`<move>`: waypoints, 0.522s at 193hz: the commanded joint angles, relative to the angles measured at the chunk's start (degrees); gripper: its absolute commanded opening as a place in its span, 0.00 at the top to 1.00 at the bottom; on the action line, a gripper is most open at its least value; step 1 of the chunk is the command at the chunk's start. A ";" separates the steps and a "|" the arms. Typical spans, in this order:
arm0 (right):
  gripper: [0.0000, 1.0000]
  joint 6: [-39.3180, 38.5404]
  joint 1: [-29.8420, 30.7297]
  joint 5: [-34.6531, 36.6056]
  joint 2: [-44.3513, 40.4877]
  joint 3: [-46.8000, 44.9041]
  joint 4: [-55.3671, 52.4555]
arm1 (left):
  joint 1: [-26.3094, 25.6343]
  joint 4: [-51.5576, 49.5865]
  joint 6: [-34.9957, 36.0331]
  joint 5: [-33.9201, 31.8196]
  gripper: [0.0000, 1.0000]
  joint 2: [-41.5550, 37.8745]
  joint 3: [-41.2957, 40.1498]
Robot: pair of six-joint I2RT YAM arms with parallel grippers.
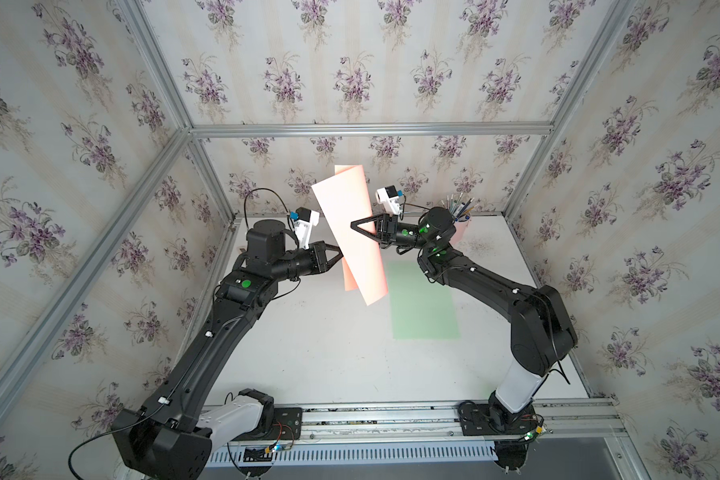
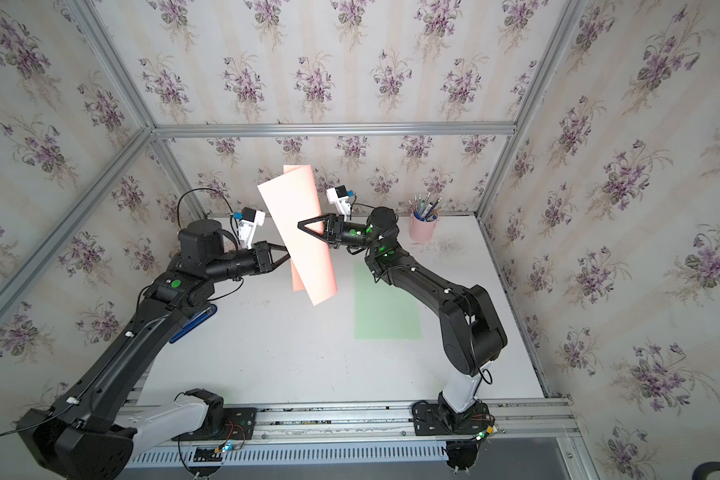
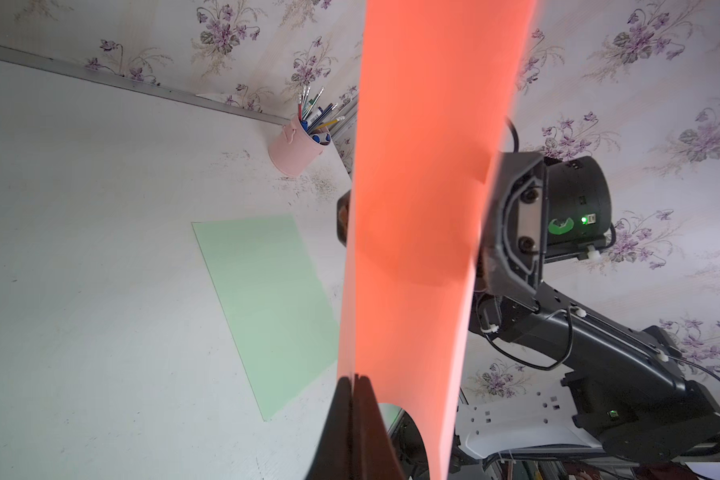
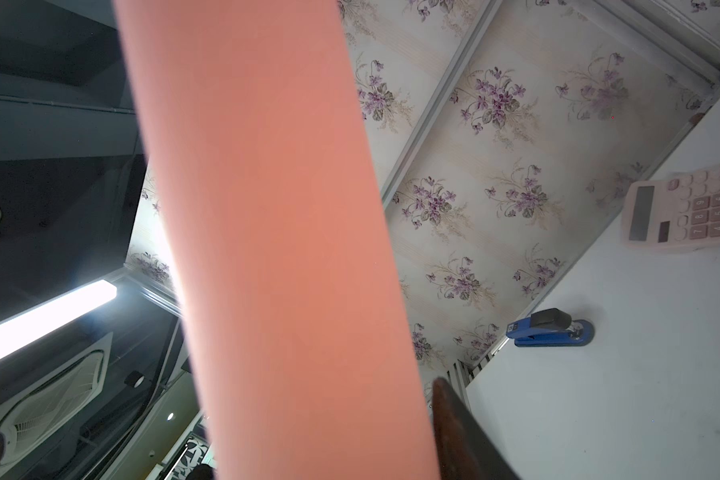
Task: Fold the rectangular paper in half along the long edge
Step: Fold the paper.
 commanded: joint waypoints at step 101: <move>0.63 5.64 0.27 2.38 0.90 -0.60 10.87 | -0.45 3.67 -0.59 1.74 0.91 -0.14 -0.50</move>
